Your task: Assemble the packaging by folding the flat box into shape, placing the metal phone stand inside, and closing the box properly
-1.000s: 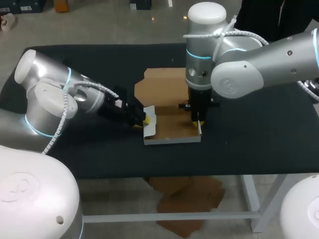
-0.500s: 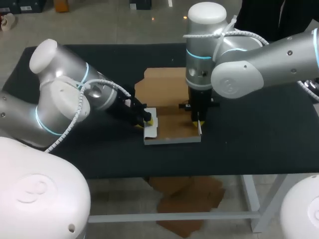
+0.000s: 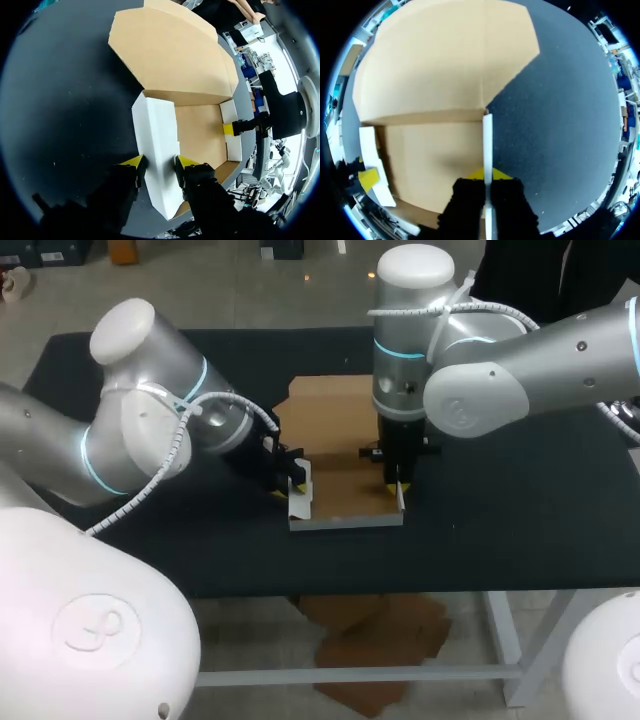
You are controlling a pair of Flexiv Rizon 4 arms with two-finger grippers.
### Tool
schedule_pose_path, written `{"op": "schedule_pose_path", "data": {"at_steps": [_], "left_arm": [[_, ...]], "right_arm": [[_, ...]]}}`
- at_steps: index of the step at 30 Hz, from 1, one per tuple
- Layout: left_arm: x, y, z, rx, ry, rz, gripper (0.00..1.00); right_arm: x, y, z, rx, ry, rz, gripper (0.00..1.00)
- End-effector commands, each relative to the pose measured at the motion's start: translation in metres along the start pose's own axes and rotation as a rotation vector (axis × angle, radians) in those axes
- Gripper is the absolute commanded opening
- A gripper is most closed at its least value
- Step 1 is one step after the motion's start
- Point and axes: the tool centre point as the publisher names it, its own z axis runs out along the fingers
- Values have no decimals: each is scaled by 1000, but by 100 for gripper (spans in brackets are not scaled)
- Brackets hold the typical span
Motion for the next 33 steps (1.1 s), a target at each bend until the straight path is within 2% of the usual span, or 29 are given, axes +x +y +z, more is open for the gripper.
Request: {"op": "schedule_pose_path", "data": {"at_steps": [1, 5, 22, 26, 33], "left_arm": [[1, -1, 1, -4, -227, -7, 39], [-1, -2, 0, -2, -265, -13, 29], [-12, -1, 5, -19, -431, -27, 28], [-13, -1, 8, -18, -465, -27, 19], [-14, -3, 12, -10, -533, -32, 15]], "right_arm": [[2, 0, 0, 1, -2, 0, 0], [2, 0, 0, 1, -2, 0, 0], [2, 0, 0, 1, -2, 0, 0], [2, 0, 0, 1, -2, 0, 0], [2, 0, 0, 1, -2, 0, 0]]}}
